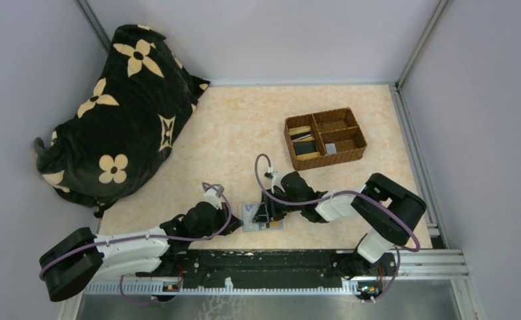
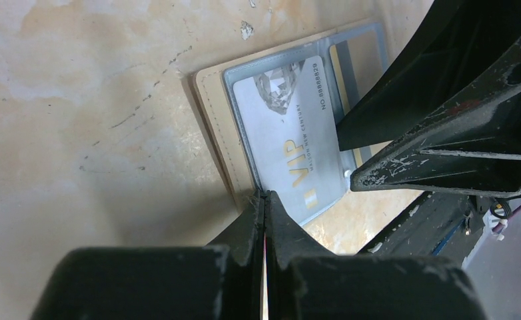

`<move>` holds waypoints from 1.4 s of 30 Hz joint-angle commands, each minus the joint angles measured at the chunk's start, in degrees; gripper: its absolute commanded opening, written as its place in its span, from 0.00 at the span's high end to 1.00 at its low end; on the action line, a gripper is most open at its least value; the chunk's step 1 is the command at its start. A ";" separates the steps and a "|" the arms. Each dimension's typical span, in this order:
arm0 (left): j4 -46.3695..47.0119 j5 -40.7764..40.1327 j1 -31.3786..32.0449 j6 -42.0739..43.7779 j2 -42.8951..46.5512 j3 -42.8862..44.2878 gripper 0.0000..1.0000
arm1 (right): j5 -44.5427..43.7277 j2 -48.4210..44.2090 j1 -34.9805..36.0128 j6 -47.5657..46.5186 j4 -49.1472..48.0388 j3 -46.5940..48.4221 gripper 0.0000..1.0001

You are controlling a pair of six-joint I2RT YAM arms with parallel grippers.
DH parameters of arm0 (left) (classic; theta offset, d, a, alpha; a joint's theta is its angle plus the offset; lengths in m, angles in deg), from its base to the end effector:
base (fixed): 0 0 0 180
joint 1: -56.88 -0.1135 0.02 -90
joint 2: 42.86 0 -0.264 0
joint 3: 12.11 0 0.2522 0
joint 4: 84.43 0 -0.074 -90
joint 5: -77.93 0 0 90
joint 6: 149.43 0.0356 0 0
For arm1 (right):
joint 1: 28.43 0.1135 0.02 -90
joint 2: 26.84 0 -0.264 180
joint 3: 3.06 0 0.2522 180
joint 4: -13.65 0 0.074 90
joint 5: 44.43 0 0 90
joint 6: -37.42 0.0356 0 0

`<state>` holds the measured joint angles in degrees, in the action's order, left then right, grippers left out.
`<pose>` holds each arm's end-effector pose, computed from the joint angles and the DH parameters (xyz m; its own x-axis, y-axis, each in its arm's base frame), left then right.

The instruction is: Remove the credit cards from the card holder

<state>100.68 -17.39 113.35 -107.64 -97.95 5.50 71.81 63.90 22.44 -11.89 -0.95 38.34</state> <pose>0.0920 -0.1328 0.1179 -0.7837 -0.1613 -0.5999 0.3038 0.7428 -0.5967 0.1612 0.2231 0.1258 -0.8758 -0.1499 -0.4588 -0.4670 0.5037 0.7268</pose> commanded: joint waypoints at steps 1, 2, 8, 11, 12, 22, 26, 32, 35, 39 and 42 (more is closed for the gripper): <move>-2.47 1.79 0.05 0.50 -2.36 0.08 1.00 | 4.91 -2.33 0.81 2.00 -8.10 0.18 0.64; -2.32 1.81 0.11 0.55 -2.40 0.02 1.00 | 5.09 -2.28 0.81 2.17 -8.44 0.14 0.64; -1.96 2.08 0.05 0.32 -2.31 -0.36 1.00 | 5.02 -2.31 0.85 2.69 -10.05 -0.37 0.66; -1.55 2.29 0.05 0.19 -2.43 -0.47 1.00 | 5.20 -2.46 0.84 3.13 -11.24 -0.35 0.67; -1.29 2.40 0.05 0.18 -2.52 -0.53 1.00 | 5.22 -2.54 0.82 3.25 -11.54 -0.22 0.67; 0.33 2.98 0.09 0.38 -4.61 0.04 1.00 | 5.13 1.44 0.94 2.64 -10.36 3.31 0.68; 0.05 2.61 0.07 0.49 -4.23 -0.03 1.00 | 4.51 3.35 1.84 1.50 -9.33 4.34 0.68; -0.77 1.92 0.05 0.63 -3.52 -0.15 1.00 | 4.91 9.10 3.15 1.74 -10.39 5.62 0.68; -1.15 1.61 0.05 0.53 -3.15 -0.25 1.00 | 5.07 9.85 3.30 1.36 -10.09 5.56 0.68; -1.64 0.91 0.05 0.30 -2.38 -0.51 1.00 | 3.56 7.30 3.27 0.36 -7.88 4.35 0.68; -1.57 0.47 0.05 0.05 -2.05 -0.77 1.00 | 2.56 4.61 2.72 -1.17 -4.53 4.33 0.68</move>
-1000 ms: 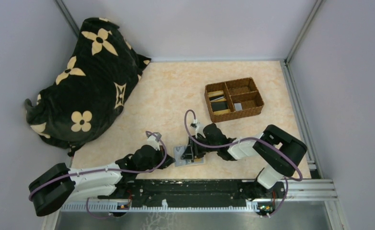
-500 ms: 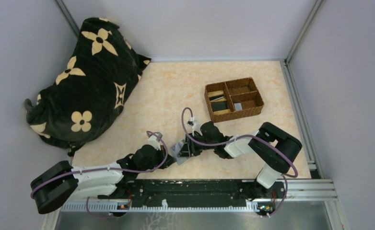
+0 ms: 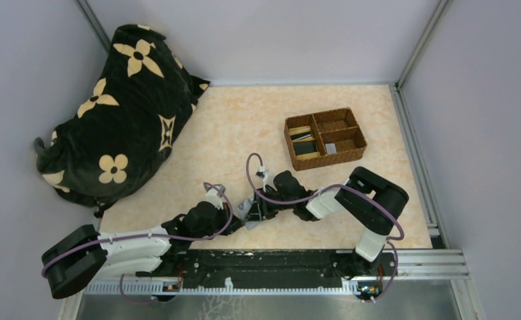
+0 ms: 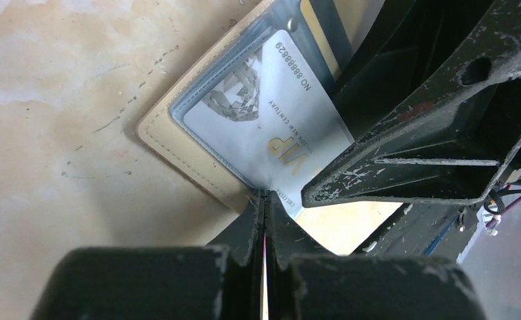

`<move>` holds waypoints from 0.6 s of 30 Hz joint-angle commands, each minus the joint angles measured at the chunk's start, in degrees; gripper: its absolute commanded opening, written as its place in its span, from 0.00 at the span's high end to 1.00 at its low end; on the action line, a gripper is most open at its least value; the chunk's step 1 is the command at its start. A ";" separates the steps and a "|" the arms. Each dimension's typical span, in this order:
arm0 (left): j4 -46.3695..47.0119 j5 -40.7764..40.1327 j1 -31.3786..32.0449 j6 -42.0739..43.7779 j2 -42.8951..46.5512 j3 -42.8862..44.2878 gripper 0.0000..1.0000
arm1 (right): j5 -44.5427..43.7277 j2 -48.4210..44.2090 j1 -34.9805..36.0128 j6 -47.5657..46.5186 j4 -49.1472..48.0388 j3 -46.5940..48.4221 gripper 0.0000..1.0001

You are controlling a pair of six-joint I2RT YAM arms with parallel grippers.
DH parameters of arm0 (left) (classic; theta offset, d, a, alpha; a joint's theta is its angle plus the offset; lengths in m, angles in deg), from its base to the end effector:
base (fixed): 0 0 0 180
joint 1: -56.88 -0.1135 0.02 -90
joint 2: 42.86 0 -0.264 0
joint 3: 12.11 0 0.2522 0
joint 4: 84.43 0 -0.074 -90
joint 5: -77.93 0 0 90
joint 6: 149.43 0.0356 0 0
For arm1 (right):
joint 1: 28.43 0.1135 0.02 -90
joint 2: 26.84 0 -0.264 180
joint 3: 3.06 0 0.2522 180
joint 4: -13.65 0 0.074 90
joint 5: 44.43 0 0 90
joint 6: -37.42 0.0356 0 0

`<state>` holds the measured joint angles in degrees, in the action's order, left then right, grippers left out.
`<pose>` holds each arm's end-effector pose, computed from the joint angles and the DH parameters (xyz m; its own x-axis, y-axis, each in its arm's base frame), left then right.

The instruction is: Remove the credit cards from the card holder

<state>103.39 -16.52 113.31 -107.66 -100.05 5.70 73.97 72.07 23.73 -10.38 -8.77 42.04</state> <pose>0.0936 -0.1361 0.1181 -0.7851 -0.1617 -0.5979 0.3132 0.7292 -0.6085 0.1705 0.2471 0.1159 -0.8706 -0.1576 -0.4660 -0.4845 0.4385 0.7569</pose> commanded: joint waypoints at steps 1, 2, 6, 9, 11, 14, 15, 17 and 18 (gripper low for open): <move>-4.18 -0.47 0.09 0.06 0.06 -1.05 1.00 | 0.41 -3.78 0.98 -2.81 3.81 0.47 0.68; -4.14 -0.55 0.09 0.11 -0.02 -1.07 1.00 | 0.69 -5.94 0.22 -2.85 3.87 -0.05 0.68; -4.18 -0.61 0.09 0.15 -0.37 -1.07 1.00 | 2.41 -9.22 -3.56 -2.81 3.98 -1.90 0.69; -3.90 -0.88 0.09 -0.03 -0.55 -1.23 1.00 | 2.65 -11.38 -5.75 -4.11 6.11 -2.40 0.69; -3.64 -0.91 0.09 -0.22 -0.64 -1.39 1.00 | 2.39 -12.23 -6.42 -5.01 7.51 -2.41 0.69; -3.45 -0.95 0.09 -0.27 -0.81 -1.42 1.00 | 1.97 -12.88 -6.92 -5.82 9.10 -2.28 0.70; -3.43 -0.95 0.09 -0.21 -0.88 -1.42 1.00 | 1.71 -13.18 -7.24 -6.01 9.45 -2.36 0.70; -3.47 -0.83 0.09 -0.23 -0.91 -1.33 1.00 | 1.07 -14.04 -7.93 -6.21 10.06 -2.71 0.75; -3.47 -0.84 0.09 -0.28 -0.91 -1.43 1.00 | 0.84 -14.47 -8.28 -6.51 10.53 -2.75 0.82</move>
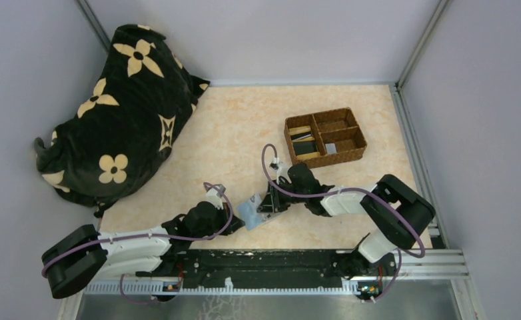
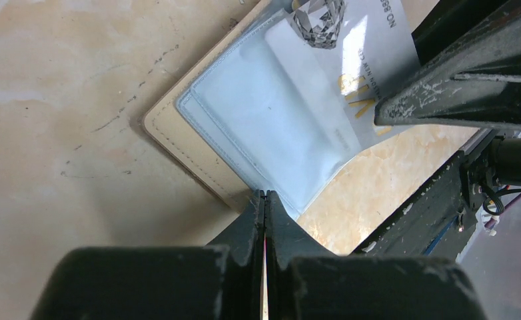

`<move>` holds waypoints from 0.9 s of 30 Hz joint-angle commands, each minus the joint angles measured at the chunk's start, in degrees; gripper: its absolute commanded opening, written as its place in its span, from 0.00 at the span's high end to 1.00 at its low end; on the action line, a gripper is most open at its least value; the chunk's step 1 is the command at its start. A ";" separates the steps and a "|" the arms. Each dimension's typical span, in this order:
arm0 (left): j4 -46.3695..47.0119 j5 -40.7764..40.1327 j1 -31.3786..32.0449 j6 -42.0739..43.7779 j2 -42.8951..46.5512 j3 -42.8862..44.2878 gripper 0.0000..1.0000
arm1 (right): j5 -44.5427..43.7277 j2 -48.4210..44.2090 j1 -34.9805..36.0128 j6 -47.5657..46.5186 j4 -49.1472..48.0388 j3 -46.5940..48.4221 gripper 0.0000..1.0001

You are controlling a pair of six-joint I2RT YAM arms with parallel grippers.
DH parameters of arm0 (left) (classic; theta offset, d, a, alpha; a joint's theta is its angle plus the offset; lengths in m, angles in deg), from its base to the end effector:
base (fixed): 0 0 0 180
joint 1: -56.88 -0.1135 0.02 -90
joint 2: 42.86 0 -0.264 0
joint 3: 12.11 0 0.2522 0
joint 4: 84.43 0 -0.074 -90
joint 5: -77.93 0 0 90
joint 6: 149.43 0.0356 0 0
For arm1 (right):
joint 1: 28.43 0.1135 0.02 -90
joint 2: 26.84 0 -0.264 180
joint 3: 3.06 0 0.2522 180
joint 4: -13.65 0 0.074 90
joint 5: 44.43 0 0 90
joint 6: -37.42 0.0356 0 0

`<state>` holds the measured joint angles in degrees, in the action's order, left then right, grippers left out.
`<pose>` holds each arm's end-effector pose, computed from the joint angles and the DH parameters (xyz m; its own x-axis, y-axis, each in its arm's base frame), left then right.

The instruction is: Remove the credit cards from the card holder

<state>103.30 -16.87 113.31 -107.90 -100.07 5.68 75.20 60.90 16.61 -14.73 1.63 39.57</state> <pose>0.0937 -0.1358 0.1178 -0.7847 -0.1667 -0.5971 0.3069 0.7323 -0.6078 0.1822 0.2074 0.1413 -0.8616 -0.1080 -0.4959 -0.4801 0.4906 0.7272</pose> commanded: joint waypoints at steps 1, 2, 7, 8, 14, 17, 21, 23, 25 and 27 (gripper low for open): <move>-3.40 -0.55 0.09 0.03 -0.90 -1.44 1.00 | -0.86 -3.79 -1.32 -2.53 0.91 -0.23 0.89; -3.46 -0.56 0.10 -0.04 -0.93 -1.40 1.00 | -1.55 -4.19 -1.43 -3.00 1.97 -0.09 0.95; -3.64 -0.73 0.09 0.12 -0.80 -1.16 1.00 | -5.06 -6.02 -1.68 -5.67 6.98 0.46 1.00; -3.65 -0.58 0.09 0.20 -0.75 -1.08 1.00 | -5.74 -6.51 -1.85 -6.19 7.98 0.64 1.00; -4.34 -0.43 0.13 0.72 -0.24 -0.30 0.83 | -9.41 -12.09 -2.67 -9.98 16.98 3.04 1.00; -4.43 0.45 0.09 1.52 0.34 0.27 0.60 | -10.58 -15.70 -3.01 -11.59 21.58 4.99 1.00; -4.68 0.93 0.09 2.36 2.20 1.53 0.36 | -12.88 -20.55 -4.99 -13.36 27.28 7.43 1.00; -5.17 0.58 0.09 3.01 3.33 1.89 0.31 | -13.52 -23.10 -7.80 -14.11 30.32 9.10 1.00; -5.70 0.27 0.09 3.38 3.94 1.94 0.30 | -13.66 -24.75 -11.81 -15.35 34.07 11.08 1.00; -5.99 0.40 0.09 3.52 4.11 1.92 0.30 | -16.34 -25.56 -15.47 -18.53 38.35 14.14 1.00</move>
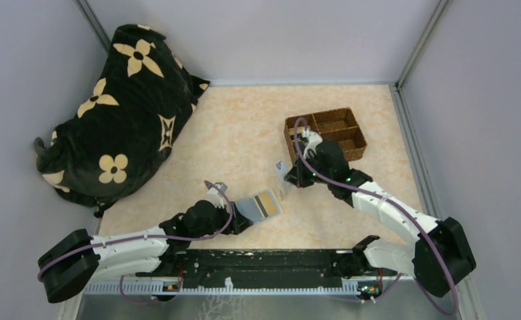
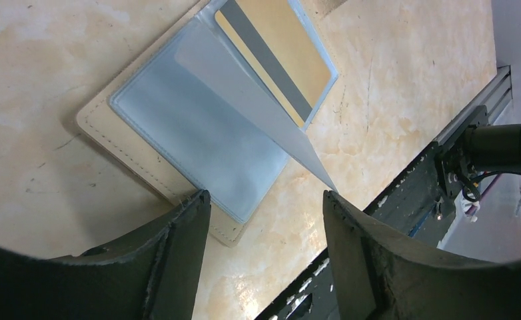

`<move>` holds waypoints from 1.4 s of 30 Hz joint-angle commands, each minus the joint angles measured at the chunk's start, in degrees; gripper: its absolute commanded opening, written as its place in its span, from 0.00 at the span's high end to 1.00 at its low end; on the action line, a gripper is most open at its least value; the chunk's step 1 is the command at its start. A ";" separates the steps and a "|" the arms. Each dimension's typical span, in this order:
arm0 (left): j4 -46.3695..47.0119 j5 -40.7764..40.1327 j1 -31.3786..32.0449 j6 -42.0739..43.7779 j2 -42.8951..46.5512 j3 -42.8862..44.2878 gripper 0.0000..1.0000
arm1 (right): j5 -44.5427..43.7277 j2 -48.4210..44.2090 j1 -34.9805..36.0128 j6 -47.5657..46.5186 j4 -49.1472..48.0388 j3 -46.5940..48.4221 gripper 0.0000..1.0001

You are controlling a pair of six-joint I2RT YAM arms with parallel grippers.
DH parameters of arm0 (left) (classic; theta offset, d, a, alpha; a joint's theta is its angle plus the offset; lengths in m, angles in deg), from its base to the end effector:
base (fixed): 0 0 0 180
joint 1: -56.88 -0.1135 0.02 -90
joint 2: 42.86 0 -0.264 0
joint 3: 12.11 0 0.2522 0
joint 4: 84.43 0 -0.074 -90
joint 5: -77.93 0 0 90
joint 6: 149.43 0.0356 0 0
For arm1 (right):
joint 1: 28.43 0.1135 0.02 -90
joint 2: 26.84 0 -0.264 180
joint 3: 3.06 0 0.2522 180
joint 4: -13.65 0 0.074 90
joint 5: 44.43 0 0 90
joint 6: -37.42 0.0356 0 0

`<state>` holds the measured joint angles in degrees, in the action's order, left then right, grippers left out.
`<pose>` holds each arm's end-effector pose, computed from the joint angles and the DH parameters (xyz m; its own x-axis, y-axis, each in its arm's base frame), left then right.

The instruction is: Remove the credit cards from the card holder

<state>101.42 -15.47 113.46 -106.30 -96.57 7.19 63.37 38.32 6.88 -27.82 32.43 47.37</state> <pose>0.0943 -0.1391 0.1314 -0.7671 -0.1602 -0.6212 0.3578 0.6968 -0.6216 0.1920 0.1493 0.2294 -0.7267 -0.0261 -0.6865 -0.4999 0.7054 0.5025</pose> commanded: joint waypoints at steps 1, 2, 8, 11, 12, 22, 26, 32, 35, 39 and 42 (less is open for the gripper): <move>-4.19 -0.91 -0.06 1.83 0.57 0.33 0.30 | -6.79 -3.00 -7.28 -7.35 9.79 8.24 1.00; -4.16 -0.80 -0.04 1.75 0.42 0.18 0.30 | -9.08 -2.79 -8.73 -9.66 11.64 10.09 1.00; -0.64 -0.23 -0.06 1.41 -1.00 -1.12 0.30 | -17.60 4.85 -18.36 -14.02 17.90 21.30 1.00; -0.77 0.43 -0.04 1.57 -2.25 -0.20 0.30 | -24.91 9.42 -18.52 -16.56 19.69 27.19 1.00; -0.80 0.71 -0.06 1.64 -2.59 -0.14 0.30 | -26.78 11.10 -18.52 -17.51 20.63 29.13 1.00; -0.50 -0.34 -0.06 1.11 -1.24 -2.34 0.30 | -28.48 19.82 -20.14 -22.46 23.73 35.53 1.00; -0.70 -0.96 -0.06 0.95 -0.56 -2.90 0.30 | -28.06 21.73 -20.46 -22.66 22.96 34.91 1.00; -1.32 -0.94 -0.06 1.03 -0.60 -3.11 0.31 | -27.32 24.51 -20.54 -22.73 22.59 34.92 1.00; -1.26 -1.06 -0.04 0.74 -0.10 -3.50 0.31 | -27.14 25.32 -20.63 -22.61 22.38 34.56 1.00; -1.45 -1.30 -0.06 0.73 0.61 -3.76 0.31 | -27.02 26.03 -20.73 -22.59 22.28 34.58 1.00; -1.76 -1.43 -0.01 0.74 0.69 -3.77 0.31 | -26.74 26.43 -20.81 -22.56 22.39 34.51 1.00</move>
<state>104.16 -15.71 113.46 -106.08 -95.81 5.29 36.32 64.57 -13.25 -50.01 56.56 80.27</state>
